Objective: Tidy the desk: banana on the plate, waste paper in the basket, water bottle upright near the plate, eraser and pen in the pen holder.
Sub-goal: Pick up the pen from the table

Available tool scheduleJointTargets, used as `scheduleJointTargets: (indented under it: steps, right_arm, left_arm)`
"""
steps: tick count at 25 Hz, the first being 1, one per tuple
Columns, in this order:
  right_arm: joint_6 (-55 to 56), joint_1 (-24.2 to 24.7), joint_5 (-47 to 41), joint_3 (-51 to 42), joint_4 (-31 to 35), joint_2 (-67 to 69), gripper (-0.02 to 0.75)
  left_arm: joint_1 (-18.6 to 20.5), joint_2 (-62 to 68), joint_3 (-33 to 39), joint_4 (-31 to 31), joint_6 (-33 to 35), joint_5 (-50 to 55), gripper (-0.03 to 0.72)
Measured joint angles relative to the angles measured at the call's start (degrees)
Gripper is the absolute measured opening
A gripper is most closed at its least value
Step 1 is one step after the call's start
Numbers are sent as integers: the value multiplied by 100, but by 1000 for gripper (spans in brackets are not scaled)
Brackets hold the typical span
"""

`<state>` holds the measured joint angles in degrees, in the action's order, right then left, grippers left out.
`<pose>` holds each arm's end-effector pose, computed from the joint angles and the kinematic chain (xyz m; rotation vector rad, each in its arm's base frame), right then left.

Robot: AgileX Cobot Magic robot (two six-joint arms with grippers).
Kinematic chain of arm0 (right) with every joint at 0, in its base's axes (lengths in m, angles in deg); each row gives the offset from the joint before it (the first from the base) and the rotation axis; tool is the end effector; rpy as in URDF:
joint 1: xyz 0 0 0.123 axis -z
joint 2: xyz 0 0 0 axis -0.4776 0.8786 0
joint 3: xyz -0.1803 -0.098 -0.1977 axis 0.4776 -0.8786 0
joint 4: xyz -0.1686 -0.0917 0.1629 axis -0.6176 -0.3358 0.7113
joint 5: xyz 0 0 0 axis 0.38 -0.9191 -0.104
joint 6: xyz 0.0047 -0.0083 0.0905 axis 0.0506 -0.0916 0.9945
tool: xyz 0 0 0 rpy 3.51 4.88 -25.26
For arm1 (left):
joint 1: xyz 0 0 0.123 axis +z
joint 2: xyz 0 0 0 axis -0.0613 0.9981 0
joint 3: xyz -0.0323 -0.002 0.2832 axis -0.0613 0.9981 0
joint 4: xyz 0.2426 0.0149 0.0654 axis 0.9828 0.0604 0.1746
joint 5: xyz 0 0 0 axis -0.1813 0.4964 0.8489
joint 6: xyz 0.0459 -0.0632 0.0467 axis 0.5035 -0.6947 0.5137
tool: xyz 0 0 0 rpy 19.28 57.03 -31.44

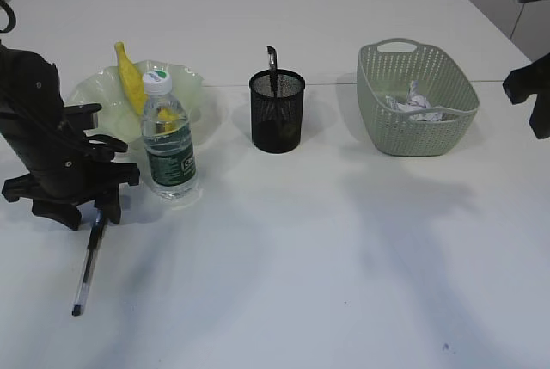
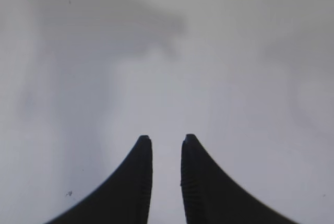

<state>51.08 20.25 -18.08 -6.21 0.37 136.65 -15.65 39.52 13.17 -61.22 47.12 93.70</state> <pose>0.2927 0.0309 0.3082 -0.1853 2.7941 -0.1454 0.3629 -0.0797 0.1190 -0.2994 2.9501 -0.1112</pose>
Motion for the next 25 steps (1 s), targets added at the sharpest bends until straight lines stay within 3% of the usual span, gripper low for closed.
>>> scheduleJointTargets:
  steps: [10,16,25]
  right_arm:
    - [0,0,0,0,0,0,147]
    - [0,0,0,0,0,0,147]
    - [0,0,10,0,0,0,147]
  left_arm:
    - [0,13,-4,3,-9,0,115]
    - [0,13,-14,3,-9,25,65]
    - [0,-23,-17,3,-9,179,63]
